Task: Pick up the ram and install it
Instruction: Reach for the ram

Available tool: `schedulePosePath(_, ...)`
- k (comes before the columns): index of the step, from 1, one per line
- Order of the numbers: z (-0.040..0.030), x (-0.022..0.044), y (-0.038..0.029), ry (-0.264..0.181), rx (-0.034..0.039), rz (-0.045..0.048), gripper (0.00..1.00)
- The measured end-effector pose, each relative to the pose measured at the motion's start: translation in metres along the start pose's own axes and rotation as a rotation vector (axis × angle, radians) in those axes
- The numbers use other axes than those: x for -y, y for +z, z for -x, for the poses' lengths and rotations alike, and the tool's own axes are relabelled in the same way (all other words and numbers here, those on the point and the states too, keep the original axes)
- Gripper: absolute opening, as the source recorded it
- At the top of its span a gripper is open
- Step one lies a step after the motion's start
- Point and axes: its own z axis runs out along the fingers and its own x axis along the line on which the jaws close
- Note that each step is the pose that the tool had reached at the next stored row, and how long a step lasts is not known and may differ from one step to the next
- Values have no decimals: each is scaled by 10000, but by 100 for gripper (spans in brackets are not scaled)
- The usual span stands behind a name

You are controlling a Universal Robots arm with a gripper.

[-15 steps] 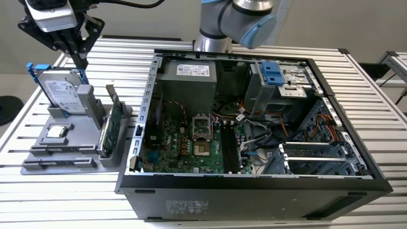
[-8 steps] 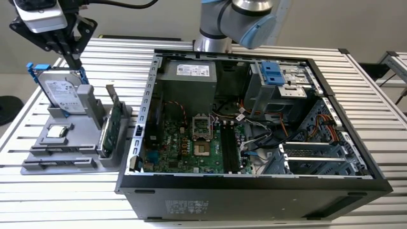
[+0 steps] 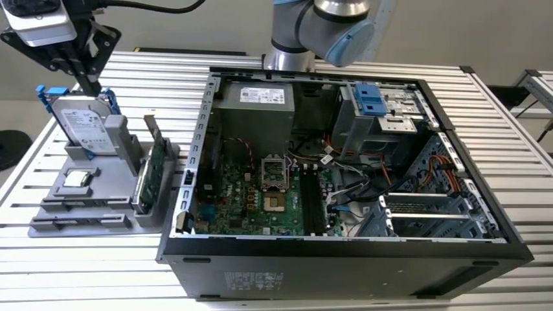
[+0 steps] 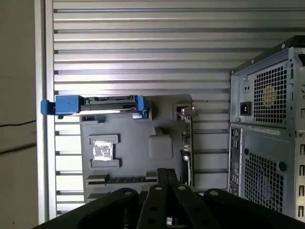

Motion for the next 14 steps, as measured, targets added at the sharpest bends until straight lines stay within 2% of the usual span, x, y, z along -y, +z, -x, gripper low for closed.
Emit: schedulePosePath(14,-208,53,32,1,-23,0,0)
